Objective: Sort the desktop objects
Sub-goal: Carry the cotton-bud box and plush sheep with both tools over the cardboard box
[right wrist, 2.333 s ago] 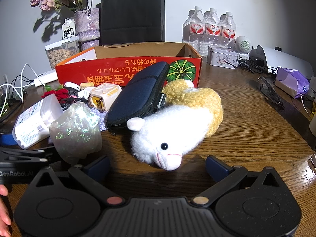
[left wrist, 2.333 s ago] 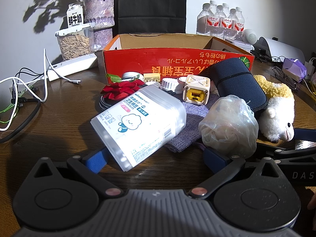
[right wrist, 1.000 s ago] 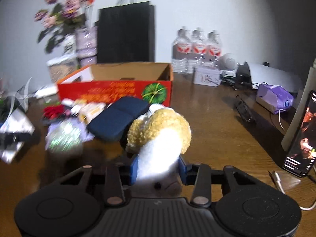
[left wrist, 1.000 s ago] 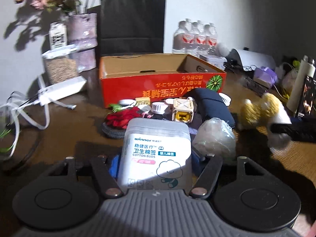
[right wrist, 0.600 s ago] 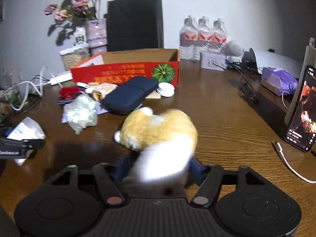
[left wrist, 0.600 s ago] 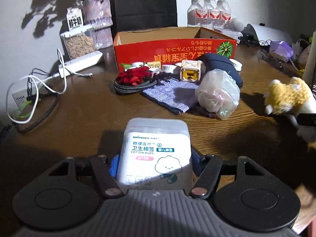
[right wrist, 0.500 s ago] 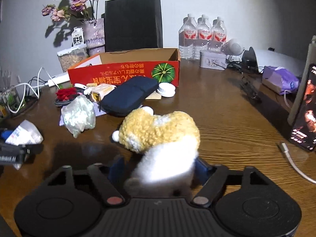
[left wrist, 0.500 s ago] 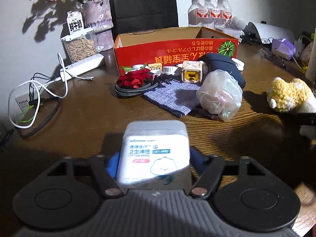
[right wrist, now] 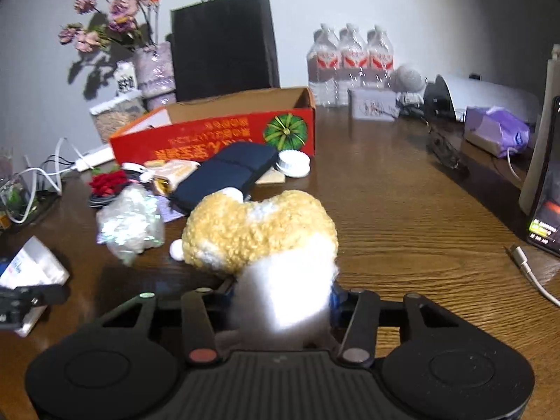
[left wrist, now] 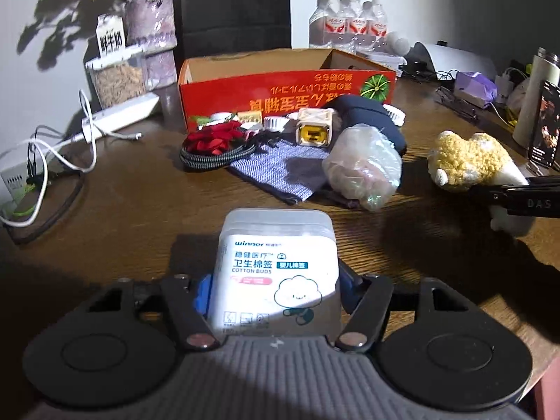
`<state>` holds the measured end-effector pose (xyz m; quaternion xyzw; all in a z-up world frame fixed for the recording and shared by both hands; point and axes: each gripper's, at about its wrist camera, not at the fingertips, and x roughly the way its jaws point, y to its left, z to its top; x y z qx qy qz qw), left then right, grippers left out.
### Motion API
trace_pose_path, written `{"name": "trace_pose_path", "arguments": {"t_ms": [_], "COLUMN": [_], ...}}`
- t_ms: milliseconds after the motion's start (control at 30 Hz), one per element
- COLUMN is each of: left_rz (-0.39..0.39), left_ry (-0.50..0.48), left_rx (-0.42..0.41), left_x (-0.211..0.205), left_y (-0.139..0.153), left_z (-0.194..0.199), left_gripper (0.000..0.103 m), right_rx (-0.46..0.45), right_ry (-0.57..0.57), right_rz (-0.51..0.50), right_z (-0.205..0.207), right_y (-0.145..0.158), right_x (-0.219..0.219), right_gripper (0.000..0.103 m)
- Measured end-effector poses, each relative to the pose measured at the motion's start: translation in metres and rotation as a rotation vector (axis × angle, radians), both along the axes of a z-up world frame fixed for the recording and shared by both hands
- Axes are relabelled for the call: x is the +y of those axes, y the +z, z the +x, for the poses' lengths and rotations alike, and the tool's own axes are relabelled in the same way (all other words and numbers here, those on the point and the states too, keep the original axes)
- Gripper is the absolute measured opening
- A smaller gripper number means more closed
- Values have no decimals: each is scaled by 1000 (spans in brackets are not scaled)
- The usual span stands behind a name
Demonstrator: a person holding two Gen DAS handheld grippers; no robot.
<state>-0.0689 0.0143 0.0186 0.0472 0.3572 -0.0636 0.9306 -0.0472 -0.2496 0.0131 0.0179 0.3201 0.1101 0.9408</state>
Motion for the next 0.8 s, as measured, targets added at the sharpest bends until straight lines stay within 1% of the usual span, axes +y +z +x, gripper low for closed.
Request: {"name": "trace_pose_path", "arguments": {"t_ms": [100, 200, 367, 533, 633, 733, 800], "left_rz": [-26, -54, -86, -91, -97, -110, -116], "left_ry": [6, 19, 37, 49, 57, 74, 78], "left_rx": [-37, -78, -124, -184, -213, -213, -215], "left_x": [2, 6, 11, 15, 19, 25, 30], "left_y": [11, 25, 43, 64, 75, 84, 93], "left_z": [-5, -5, 7, 33, 52, 79, 104], "left_gripper": [66, 66, 66, 66, 66, 66, 66], "right_rx": [-53, -80, -109, -141, -152, -152, -158], "right_ry": [18, 21, 34, 47, 55, 71, 89], "right_rz": [2, 12, 39, 33, 44, 50, 45], "right_z": [-18, -26, -20, 6, 28, 60, 89], "right_y": [14, 27, 44, 58, 67, 78, 92], "right_x": [-3, -7, -7, 4, 10, 16, 20], "right_gripper": [47, 47, 47, 47, 47, 47, 47]}}
